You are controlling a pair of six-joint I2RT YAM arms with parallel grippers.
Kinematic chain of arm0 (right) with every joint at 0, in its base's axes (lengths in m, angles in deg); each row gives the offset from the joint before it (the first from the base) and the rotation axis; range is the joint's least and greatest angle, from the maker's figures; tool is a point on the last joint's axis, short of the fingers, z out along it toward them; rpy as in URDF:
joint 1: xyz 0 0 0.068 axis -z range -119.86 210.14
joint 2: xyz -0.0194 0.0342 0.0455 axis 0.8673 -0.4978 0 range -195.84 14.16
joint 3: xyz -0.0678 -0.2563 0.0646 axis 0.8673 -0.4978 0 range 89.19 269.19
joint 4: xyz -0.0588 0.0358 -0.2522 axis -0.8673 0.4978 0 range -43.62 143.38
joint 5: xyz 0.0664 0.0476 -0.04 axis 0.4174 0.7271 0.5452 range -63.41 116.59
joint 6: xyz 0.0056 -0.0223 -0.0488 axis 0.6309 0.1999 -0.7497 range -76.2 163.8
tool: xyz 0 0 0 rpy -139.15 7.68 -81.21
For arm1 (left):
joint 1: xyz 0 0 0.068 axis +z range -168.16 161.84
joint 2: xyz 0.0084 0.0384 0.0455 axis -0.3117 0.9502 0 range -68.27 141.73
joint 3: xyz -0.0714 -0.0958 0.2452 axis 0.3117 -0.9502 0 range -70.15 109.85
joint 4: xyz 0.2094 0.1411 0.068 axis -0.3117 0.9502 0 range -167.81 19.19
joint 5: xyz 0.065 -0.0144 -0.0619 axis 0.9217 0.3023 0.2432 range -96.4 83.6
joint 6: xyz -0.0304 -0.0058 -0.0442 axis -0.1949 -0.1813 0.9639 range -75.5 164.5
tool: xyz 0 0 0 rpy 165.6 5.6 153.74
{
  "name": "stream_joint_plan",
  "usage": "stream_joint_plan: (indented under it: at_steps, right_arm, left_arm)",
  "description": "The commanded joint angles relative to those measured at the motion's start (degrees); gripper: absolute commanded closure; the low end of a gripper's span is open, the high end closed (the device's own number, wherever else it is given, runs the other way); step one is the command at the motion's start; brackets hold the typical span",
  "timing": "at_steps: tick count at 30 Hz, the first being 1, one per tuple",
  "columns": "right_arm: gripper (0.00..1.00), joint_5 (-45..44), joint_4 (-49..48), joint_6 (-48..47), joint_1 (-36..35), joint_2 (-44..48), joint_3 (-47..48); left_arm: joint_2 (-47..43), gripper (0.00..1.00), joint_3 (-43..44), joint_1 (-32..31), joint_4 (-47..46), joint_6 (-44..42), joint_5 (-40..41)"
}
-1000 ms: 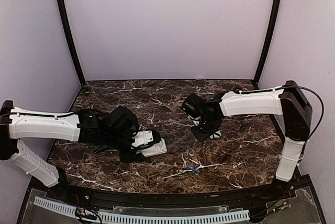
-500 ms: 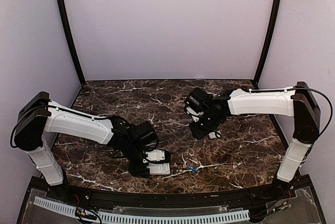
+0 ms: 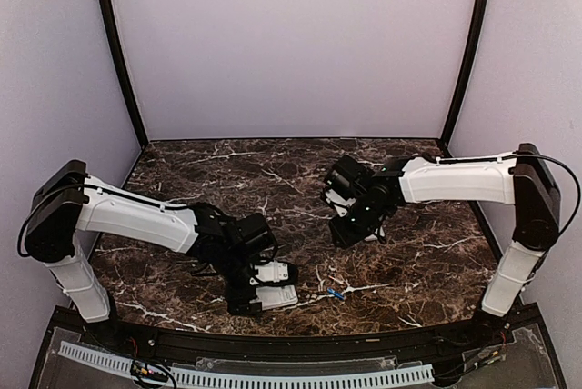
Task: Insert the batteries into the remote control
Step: Place the remote control without the battery cover at the center of the board, then pick up the battery at the center of the board.
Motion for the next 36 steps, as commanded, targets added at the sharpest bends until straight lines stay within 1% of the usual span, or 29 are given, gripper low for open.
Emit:
stream_joint_plan:
  at_steps: [1,6,8,12,14,15,18,21,26,30,33,36]
  right_arm:
    - [0.60,3.48,0.38,2.95,-0.86,3.60,-2.60]
    - [0.60,5.48,1.66,5.37,-2.79,4.98,-4.40]
    - [0.60,6.82,2.76,6.34,-3.97,5.57,-5.23]
    - [0.63,8.05,4.45,8.39,-6.38,7.92,-7.30]
    - [0.64,8.78,4.43,8.93,-7.61,9.10,-8.83]
    - [0.64,9.08,4.30,9.19,-8.11,9.57,-9.27]
    - [0.64,9.66,3.75,9.74,-9.23,9.45,-10.60]
    - [0.64,10.51,3.72,9.40,-10.34,7.59,-9.92]
    - [0.64,10.57,4.24,7.48,-12.15,3.93,-6.82]
    - [0.65,10.51,5.36,5.88,-12.47,-0.10,-4.76]
    - [0.68,10.74,6.14,5.20,-12.54,-1.83,-4.06]
    - [0.68,10.01,7.22,4.85,-12.89,-3.29,-3.53]
  left_arm:
    - [0.09,0.01,-2.15,-0.75,2.01,0.26,0.39]
    - [-1.43,0.01,-2.20,-1.23,1.85,0.79,0.15]
    - [-3.24,0.01,-1.96,-1.20,1.69,1.38,-0.25]
    - [-9.77,0.01,-2.30,-0.66,-0.23,2.89,-1.08]
    - [-13.62,0.01,-2.11,0.94,-1.39,4.65,-3.16]
    - [-15.84,0.01,-2.01,2.57,-2.24,5.38,-5.25]
    - [-20.08,0.01,-2.05,6.25,-4.93,9.53,-7.83]
    - [-24.16,0.01,-2.73,9.55,-7.75,11.75,-6.82]
    - [-27.89,0.01,-4.73,10.95,-10.17,12.24,-1.85]
    - [-28.53,0.01,-4.99,11.40,-10.68,12.49,-0.04]
    - [-28.56,0.01,-4.86,11.52,-10.69,12.51,0.35]
    - [-28.62,0.01,-4.74,11.47,-10.71,12.52,0.40]
